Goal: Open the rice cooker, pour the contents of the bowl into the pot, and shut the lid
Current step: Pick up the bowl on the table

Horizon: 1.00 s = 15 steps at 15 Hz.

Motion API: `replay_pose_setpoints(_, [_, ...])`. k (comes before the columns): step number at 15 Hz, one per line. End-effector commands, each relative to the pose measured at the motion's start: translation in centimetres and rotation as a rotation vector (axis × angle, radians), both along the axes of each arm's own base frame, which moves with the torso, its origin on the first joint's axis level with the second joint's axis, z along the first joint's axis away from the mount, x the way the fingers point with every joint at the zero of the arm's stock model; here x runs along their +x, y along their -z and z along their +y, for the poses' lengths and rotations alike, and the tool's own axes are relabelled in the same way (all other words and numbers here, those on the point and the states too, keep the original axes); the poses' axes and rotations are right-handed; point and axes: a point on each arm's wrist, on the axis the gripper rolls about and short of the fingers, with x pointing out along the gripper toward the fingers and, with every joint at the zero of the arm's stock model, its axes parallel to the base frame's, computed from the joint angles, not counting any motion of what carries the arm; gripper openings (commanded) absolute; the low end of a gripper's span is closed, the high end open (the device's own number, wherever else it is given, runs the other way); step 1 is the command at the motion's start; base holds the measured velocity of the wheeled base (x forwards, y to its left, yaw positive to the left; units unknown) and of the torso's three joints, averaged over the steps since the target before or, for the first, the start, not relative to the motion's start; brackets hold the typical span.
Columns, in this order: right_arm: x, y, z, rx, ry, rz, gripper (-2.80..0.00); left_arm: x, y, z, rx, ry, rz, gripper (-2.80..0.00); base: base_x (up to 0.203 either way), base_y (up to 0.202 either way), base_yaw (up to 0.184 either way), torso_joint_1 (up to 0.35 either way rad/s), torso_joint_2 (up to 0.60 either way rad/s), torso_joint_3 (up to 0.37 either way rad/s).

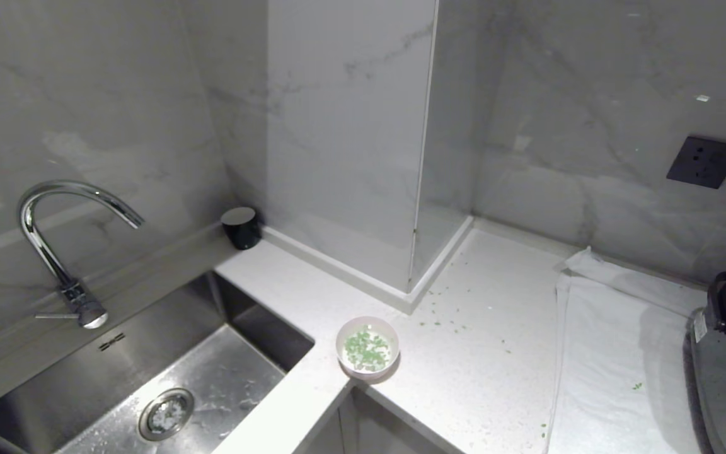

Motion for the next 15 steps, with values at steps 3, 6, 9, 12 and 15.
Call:
replay_pose_setpoints(3, [0.0, 0.0, 0.0, 0.000, -0.001, 0.002, -2.80, -1.4, 0.8, 0.0, 0.001, -0.004, -0.066, -2.80, 0.000, 0.000, 0.000, 0.000, 0.00, 0.000])
replay_pose_setpoints(6, [0.0, 0.0, 0.0, 0.000, -0.001, 0.001, -2.80, -2.0, 2.0, 0.0, 0.001, -0.007, -0.083, -2.80, 0.000, 0.000, 0.000, 0.000, 0.00, 0.000])
replay_pose_setpoints(9, [0.0, 0.0, 0.0, 0.000, -0.001, 0.001, -2.80, -2.5, 3.9, 0.0, 0.000, -0.012, -0.059, -2.80, 0.000, 0.000, 0.000, 0.000, 0.00, 0.000])
replay_pose_setpoints(12, [0.0, 0.0, 0.0, 0.000, -0.001, 0.001, -2.80, -2.9, 4.7, 0.0, 0.000, -0.015, -0.072, -2.80, 0.000, 0.000, 0.000, 0.000, 0.00, 0.000])
replay_pose_setpoints(15, [0.0, 0.0, 0.0, 0.000, -0.001, 0.002, -2.80, -3.5, 5.2, 0.1, -0.003, -0.044, -0.081, -2.80, 0.000, 0.000, 0.000, 0.000, 0.00, 0.000])
